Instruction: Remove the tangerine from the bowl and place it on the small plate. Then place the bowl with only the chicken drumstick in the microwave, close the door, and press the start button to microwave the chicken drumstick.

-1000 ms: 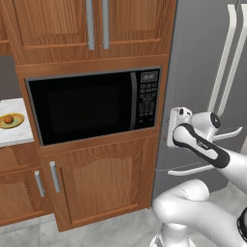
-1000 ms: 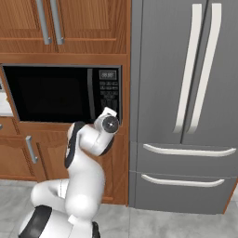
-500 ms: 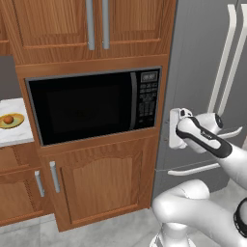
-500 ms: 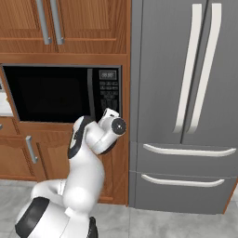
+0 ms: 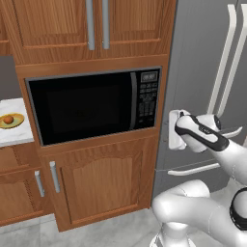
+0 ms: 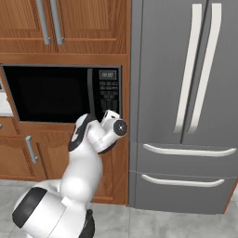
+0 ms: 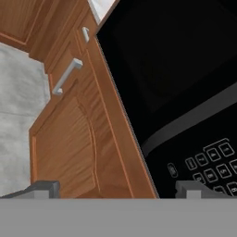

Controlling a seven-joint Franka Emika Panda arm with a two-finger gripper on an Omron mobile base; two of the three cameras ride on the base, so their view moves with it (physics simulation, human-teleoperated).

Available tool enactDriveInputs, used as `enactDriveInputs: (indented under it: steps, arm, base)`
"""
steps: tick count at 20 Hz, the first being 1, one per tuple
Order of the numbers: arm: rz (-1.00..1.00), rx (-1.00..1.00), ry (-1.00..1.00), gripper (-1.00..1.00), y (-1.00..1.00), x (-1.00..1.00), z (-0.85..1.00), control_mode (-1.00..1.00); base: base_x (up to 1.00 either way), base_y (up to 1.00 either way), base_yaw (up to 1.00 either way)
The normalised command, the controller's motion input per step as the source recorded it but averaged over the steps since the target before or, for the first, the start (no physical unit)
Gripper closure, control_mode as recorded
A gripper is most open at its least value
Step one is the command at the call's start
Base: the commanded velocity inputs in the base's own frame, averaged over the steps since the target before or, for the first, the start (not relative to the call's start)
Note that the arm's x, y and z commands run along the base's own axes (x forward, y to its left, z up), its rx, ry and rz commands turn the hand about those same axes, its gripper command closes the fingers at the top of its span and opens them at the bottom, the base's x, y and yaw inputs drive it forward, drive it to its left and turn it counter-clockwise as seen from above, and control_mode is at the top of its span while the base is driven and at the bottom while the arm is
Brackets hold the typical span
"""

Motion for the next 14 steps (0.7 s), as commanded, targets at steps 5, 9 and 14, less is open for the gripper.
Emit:
enactDriveInputs:
  steps: [5, 9, 14]
  arm:
    - [0.00, 0.00, 0.00, -1.00, 0.00, 0.12, -0.03, -1.00]
    - [0.00, 0.00, 0.00, -1.00, 0.00, 0.11, 0.00, -1.00]
    - [0.00, 0.00, 0.00, -1.00, 0.00, 0.11, -0.04, -1.00]
  base:
    - [0.00, 0.00, 0.00]
    - [0.00, 0.00, 0.00]
    - [0.00, 0.00, 0.00]
